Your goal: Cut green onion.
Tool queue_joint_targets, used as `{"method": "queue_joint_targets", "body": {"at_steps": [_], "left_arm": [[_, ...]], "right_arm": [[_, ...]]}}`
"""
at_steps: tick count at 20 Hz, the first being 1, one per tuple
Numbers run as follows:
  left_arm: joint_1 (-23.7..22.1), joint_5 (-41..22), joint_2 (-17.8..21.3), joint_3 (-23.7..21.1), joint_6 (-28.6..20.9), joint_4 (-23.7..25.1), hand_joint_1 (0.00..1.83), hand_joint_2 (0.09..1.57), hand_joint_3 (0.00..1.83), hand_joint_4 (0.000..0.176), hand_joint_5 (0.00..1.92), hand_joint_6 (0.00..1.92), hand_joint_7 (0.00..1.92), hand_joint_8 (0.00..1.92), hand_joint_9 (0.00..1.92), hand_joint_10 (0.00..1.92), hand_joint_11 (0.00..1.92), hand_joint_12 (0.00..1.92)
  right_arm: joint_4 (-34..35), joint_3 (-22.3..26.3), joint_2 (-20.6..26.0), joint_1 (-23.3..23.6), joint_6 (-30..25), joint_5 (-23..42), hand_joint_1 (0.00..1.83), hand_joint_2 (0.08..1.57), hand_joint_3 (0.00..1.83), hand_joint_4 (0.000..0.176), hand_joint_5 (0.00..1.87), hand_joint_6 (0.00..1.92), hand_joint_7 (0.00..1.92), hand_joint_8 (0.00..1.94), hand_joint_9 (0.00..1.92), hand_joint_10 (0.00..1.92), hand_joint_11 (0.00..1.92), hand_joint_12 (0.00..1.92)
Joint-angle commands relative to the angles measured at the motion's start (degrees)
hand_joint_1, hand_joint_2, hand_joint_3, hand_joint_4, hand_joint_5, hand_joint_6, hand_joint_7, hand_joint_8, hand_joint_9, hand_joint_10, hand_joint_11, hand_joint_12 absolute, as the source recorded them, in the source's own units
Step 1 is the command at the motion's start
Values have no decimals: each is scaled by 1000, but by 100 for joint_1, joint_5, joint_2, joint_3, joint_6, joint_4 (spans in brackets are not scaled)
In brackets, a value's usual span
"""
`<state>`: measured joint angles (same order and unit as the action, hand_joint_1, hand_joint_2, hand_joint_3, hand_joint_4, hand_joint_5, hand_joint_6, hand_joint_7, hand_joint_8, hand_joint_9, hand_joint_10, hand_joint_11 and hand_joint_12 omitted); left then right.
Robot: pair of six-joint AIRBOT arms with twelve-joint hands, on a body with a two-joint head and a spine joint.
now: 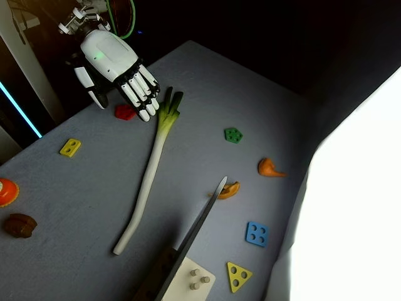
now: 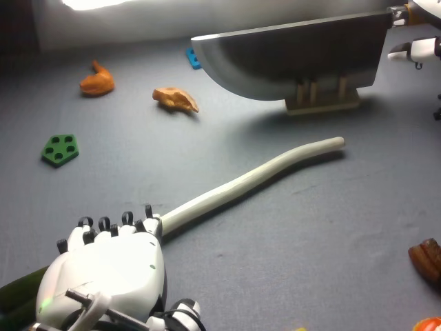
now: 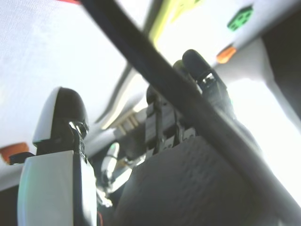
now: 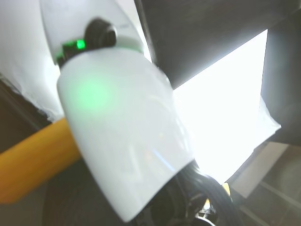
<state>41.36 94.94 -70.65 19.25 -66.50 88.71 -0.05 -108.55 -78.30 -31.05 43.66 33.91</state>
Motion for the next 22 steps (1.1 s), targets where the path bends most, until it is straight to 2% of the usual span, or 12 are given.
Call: {"method": "queue_joint_targets", "body": {"at_steps": [1, 5, 6, 7, 8, 9, 12, 13, 15, 16, 17, 22], "left_arm": [[-4, 410, -31, 36, 0, 449, 823, 1169, 0, 0, 251, 14, 303, 8, 276, 8, 0, 1032], [62, 483, -55, 126, -144, 449, 821, 1168, 0, 0, 257, 14, 306, 7, 278, 8, 0, 1041], [80, 487, -55, 146, -159, 448, 834, 1158, 0, 0, 280, 18, 316, 8, 303, 17, 0, 1110], [99, 487, -55, 162, -173, 449, 810, 1160, 0, 0, 288, 17, 326, 10, 329, 26, 0, 1135], [121, 487, -55, 177, -197, 449, 773, 1168, 0, 0, 287, 15, 324, 7, 328, 24, 0, 1147], [138, 487, -59, 192, -208, 462, 777, 1163, 0, 6, 305, 18, 339, 10, 344, 27, 0, 1150], [158, 487, -92, 234, -223, 480, 784, 1162, 0, 5, 288, 8, 332, 5, 328, 18, 0, 1081], [158, 487, -110, 252, -227, 496, 804, 1159, 0, 5, 289, 6, 360, 11, 358, 27, 0, 1110], [156, 487, -153, 293, -260, 509, 788, 1161, 0, 7, 276, 2, 302, 1, 304, 7, 0, 1066], [154, 487, -171, 311, -262, 536, 769, 1160, 0, 10, 283, 4, 356, 21, 358, 29, 0, 1096], [153, 487, -190, 327, -264, 555, 765, 1159, 0, 11, 286, 5, 371, 25, 372, 34, 0, 1105], [162, 487, -234, 378, -270, 643, 781, 1158, 0, 8, 303, 16, 355, 12, 313, 6, 0, 1030]], "right_arm": [[138, -44, 47, 25, -13, 636, 965, 993, 4, 0, 52, 21, 92, 35, 70, 29, 5, 1], [138, -44, 48, 25, -13, 636, 933, 999, 3, 0, 69, 20, 129, 17, 91, 31, 5, 4], [138, -44, 48, 25, -13, 637, 926, 992, 0, 0, 136, 48, 211, 49, 151, 57, 26, 15], [138, -43, 48, 26, -13, 637, 1068, 973, 6, 0, 481, 1531, 475, 1563, 451, 1548, 390, 1540], [138, -43, 48, 26, -13, 637, 1105, 977, 9, 0, 579, 1843, 608, 1865, 617, 1846, 577, 1845], [138, -44, 48, 27, -13, 637, 1140, 974, 6, 0, 808, 1918, 950, 1938, 1034, 1918, 1073, 1918], [138, -44, 49, 27, -13, 639, 1172, 979, 5, 0, 881, 1921, 1063, 1941, 1158, 1921, 1246, 1921], [138, -44, 48, 29, -13, 646, 1245, 1021, 17, 0, 1046, 1921, 1316, 1941, 1398, 1921, 1509, 1921], [138, -44, 48, 34, -13, 647, 1349, 1091, 19, 0, 1158, 1921, 1427, 1941, 1511, 1921, 1619, 1921], [138, -44, 48, 34, -13, 647, 1511, 1147, 41, 134, 1344, 1921, 1535, 1941, 1618, 1921, 1716, 1921], [138, -44, 48, 35, -13, 647, 1557, 1159, 46, 174, 1407, 1921, 1571, 1941, 1654, 1921, 1749, 1921], [138, -44, 49, 41, -13, 671, 1633, 1160, 54, 176, 1446, 1921, 1597, 1941, 1668, 1921, 1745, 1921]]}}
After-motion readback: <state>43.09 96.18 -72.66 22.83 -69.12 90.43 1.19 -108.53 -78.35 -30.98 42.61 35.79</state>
